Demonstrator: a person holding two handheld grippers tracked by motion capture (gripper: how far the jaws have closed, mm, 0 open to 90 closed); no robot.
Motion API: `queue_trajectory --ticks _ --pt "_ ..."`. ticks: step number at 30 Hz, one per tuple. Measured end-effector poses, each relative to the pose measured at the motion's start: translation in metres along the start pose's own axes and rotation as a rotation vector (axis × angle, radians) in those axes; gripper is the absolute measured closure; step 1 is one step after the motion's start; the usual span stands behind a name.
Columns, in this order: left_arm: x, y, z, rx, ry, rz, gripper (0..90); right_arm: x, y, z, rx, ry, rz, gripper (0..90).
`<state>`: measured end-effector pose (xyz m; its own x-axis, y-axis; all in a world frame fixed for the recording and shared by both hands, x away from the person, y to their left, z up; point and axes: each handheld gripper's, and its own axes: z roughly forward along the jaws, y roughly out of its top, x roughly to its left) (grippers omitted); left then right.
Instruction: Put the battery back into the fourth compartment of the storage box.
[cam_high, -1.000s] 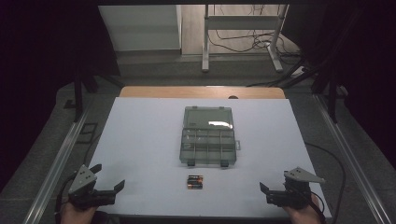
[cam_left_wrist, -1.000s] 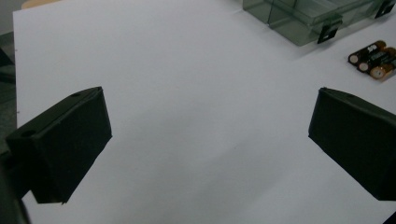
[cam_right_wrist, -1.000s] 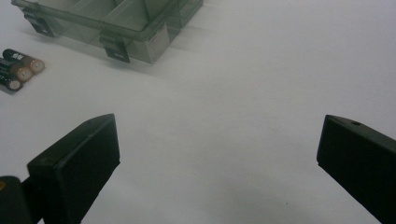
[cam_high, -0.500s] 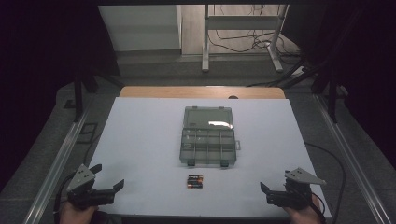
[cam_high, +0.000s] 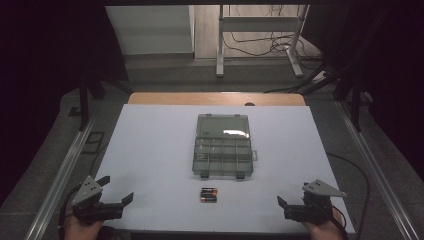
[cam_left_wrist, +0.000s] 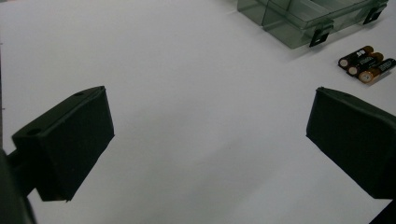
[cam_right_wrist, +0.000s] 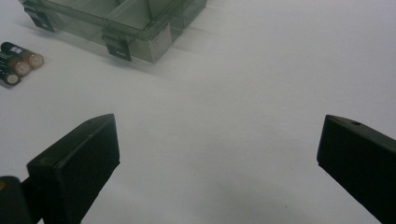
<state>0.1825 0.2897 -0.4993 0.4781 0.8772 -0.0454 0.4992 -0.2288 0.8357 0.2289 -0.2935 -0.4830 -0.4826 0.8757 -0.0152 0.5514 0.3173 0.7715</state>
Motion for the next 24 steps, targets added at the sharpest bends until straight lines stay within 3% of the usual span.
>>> queue_trajectory --ticks 4,10,20,24 --pt "-0.001 -0.001 -0.002 -0.027 0.012 -0.002 1.8 0.002 0.001 0.001 0.003 -0.006 -0.024 0.0" --pt "-0.001 -0.001 -0.003 -0.057 -0.018 -0.021 1.9 0.005 0.006 0.0 -0.006 -0.005 -0.044 0.0" --pt "-0.01 0.001 0.0 -0.044 -0.017 0.056 1.6 0.012 0.016 -0.002 -0.024 0.013 -0.072 0.0" --pt "-0.009 0.001 0.0 -0.042 -0.02 0.054 1.5 0.013 0.019 -0.001 -0.015 0.027 -0.06 0.0"
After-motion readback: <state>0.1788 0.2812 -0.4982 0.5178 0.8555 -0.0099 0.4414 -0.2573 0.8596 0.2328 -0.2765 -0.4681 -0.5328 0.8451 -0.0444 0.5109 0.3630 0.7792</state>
